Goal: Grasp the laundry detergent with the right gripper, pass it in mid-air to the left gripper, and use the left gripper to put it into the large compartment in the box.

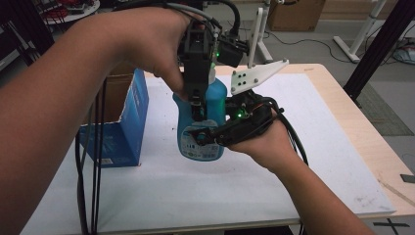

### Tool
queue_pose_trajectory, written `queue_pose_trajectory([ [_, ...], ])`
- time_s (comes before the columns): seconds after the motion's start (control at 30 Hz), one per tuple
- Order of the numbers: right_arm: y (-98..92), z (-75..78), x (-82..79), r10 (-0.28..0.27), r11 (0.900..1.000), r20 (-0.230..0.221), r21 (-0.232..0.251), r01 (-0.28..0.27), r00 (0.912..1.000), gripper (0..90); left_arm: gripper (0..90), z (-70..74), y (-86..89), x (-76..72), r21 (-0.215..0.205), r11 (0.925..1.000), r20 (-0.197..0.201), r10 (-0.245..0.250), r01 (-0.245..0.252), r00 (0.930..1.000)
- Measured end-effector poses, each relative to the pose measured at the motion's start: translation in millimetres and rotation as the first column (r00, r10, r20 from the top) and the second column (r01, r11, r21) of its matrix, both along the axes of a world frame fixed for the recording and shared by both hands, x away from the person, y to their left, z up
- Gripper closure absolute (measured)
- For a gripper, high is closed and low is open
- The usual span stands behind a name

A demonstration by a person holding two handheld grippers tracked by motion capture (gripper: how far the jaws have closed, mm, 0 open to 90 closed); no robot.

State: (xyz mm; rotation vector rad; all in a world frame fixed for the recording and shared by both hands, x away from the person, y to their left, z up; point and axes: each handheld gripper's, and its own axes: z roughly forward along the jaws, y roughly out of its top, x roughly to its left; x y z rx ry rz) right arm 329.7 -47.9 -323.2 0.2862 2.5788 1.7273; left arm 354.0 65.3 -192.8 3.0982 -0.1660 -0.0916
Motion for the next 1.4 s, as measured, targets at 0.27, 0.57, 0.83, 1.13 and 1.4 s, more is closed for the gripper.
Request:
queue_pose_trajectory([
  [0.27, -9.2, 3.8, -2.6, -0.031, 0.999, -0.002, 0.011, 0.031, 0.9995, 23.8, 38.1, 3.9, 0.7, -4.1, -0.005, 0.9999, 0.001, -0.010, 0.010, 0.9999],
  [0.57, -23.8, 7.4, -6.8, -0.036, 0.999, -0.013, 0.017, 0.037, 0.9992, 13.7, 38.0, 6.1, 3.7, -2.5, 0.014, 0.9999, 0.023, 0.008, -0.008, 0.9997],
  [0.83, -43.1, 18.1, -8.2, -0.059, 0.998, 0.007, -0.004, 0.059, 0.9983, 7.8, 38.0, 14.1, 16.4, 4.3, 0.020, 0.9972, 0.040, 0.071, -0.072, 0.9967],
  [1.13, -58.7, 37.5, -5.0, -0.080, 0.991, 0.039, -0.107, 0.084, 0.9960, 1.6, 38.0, 35.8, 40.3, 14.8, 0.011, 0.9815, 0.047, 0.190, -0.191, 0.9806],
  [1.4, -67.6, 49.2, 5.2, -0.059, 0.967, 0.064, -0.246, 0.073, 0.9962, 0.5, 37.9, 59.6, 70.0, 21.4, -0.032, 0.9358, 0.034, 0.352, -0.351, 0.9353],
])
